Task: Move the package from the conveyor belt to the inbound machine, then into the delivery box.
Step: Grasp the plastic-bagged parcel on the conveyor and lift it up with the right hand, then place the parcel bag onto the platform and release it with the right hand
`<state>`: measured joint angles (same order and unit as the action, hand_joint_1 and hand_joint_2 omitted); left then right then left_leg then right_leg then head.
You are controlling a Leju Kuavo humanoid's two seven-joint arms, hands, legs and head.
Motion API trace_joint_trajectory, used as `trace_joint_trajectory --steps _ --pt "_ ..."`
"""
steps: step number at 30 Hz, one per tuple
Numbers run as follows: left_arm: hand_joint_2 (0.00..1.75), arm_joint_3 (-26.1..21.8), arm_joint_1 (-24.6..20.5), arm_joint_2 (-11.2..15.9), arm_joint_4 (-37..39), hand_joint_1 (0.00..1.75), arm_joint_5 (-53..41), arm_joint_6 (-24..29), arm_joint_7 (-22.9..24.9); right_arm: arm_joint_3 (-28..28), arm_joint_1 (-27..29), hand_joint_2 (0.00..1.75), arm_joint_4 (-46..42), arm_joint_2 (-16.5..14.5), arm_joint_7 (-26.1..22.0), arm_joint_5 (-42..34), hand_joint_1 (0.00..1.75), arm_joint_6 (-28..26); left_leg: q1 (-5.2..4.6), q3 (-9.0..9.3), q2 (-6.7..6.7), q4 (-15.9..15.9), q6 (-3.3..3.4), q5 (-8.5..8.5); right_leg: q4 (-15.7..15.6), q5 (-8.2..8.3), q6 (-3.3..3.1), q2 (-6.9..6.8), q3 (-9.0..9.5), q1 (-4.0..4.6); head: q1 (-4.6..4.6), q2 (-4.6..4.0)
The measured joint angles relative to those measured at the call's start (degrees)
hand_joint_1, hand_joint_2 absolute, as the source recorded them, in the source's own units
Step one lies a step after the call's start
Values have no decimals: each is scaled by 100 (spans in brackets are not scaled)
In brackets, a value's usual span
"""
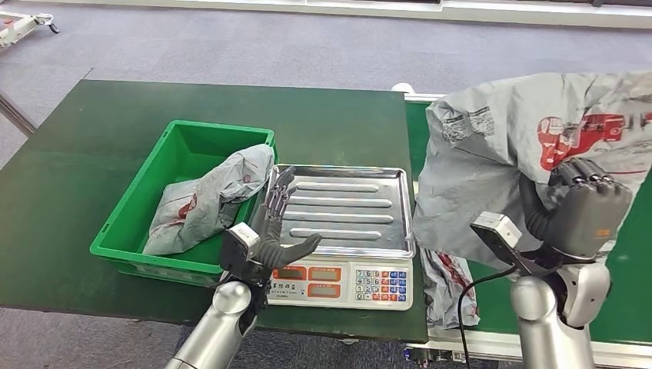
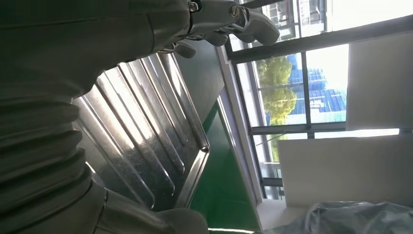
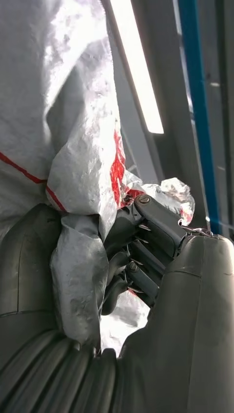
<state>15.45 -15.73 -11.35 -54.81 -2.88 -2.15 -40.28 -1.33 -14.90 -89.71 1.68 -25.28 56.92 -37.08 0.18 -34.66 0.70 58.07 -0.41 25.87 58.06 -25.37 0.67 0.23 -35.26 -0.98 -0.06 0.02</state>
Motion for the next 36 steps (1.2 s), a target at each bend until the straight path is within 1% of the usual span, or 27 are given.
trace_joint_trajectory --steps 3,6,12,14,16,19,21,25,29,36 --pt "175 0 39 -31 -118 0 27 246 0 257 -291 175 195 -11 -42 -84 175 532 0 2 -6 0 -1 -1 0 1 0 4 -2 0 0 0" --pt "175 0 63 -62 -204 0 37 340 0 541 -582 175 476 -31 -87 -299 175 974 1 4 0 0 -1 -5 0 2 0 -2 0 1 -1 0" --pt "175 0 89 -75 -276 0 43 379 0 775 -852 175 768 -62 -98 -376 175 1087 1 1 9 0 0 -7 1 1 0 -8 1 1 -1 0" --pt "175 0 91 -76 -286 0 45 441 0 831 -930 175 868 -66 -127 -500 175 1232 1 -3 9 0 0 -6 1 1 0 -8 0 1 -2 0" --pt "175 0 93 -79 -305 0 67 559 0 928 -1107 175 1081 -68 -171 -824 175 1645 1 -6 7 0 0 -5 1 1 0 -7 -2 1 -1 0" --pt "175 0 90 -89 -324 0 105 671 0 1173 -1554 175 1647 -89 -175 -1294 175 2372 1 -3 1 0 0 -6 1 3 0 -2 -3 1 -1 0" --pt "175 0 89 -95 -327 0 109 693 0 1383 -1878 175 2102 -147 -156 -1412 175 2671 1 -2 1 0 -3 -12 1 7 -2 -1 -2 2 -2 0" --pt "175 0 92 -100 -334 0 107 702 0 1873 -2423 175 2979 -287 -90 -1411 175 3116 4 -1 4 -1 -8 -18 2 11 -6 -2 -3 8 -1 0" --pt "175 0 103 -99 -354 0 111 739 0 2432 -2884 175 3826 -393 215 -1243 175 3718 8 -2 6 -1 -9 -18 3 10 -6 -2 -4 9 -1 0" --pt "175 0 113 -96 -360 0 102 765 0 3120 -3320 175 4727 -506 482 -895 175 4200 7 -4 12 -1 -9 -17 3 10 -7 -7 -4 7 0 0"
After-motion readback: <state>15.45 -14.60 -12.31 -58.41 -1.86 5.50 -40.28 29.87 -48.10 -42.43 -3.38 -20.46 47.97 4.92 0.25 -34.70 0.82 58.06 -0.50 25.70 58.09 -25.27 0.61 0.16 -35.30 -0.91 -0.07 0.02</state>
